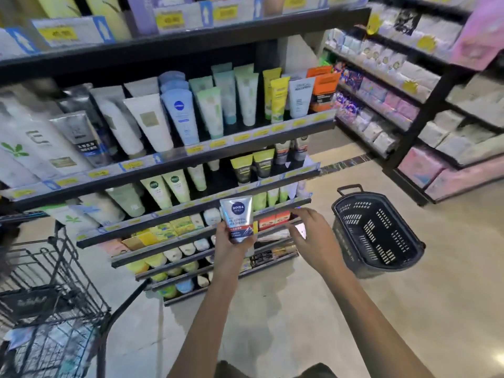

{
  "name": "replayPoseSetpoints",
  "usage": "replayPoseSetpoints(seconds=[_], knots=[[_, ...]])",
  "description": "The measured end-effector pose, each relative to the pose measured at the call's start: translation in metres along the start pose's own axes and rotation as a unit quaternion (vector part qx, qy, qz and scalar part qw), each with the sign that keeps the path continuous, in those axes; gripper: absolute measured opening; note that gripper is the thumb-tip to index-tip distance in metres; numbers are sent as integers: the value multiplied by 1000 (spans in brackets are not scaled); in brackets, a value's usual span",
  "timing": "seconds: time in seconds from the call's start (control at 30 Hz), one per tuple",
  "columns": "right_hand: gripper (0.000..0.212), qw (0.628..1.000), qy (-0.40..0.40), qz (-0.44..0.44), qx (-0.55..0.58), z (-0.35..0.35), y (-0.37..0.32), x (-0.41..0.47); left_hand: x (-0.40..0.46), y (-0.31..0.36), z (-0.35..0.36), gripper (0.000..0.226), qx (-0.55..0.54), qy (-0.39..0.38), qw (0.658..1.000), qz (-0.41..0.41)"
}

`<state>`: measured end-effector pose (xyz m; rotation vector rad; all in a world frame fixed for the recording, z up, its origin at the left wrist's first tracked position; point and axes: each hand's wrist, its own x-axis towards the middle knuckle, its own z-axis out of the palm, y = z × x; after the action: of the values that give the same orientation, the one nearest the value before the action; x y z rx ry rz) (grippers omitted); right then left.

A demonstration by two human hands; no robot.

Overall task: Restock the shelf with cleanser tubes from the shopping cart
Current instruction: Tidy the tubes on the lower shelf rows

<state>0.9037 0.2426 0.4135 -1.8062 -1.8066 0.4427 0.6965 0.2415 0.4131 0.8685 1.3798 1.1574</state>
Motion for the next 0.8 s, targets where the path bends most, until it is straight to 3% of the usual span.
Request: replayPoseSetpoints(seconds=[0.43,0.63,0.8], knots=[[37,1000,-3,2,12,-39,89,41,19,-4,116,56,56,14,998,16],[35,1000,-25,-3,1,-46,123,88,55,-11,157,45,22,9,999,24],[39,999,-52,-4,-13,-50,148,135,92,-8,190,52,11,15,1000,-2]])
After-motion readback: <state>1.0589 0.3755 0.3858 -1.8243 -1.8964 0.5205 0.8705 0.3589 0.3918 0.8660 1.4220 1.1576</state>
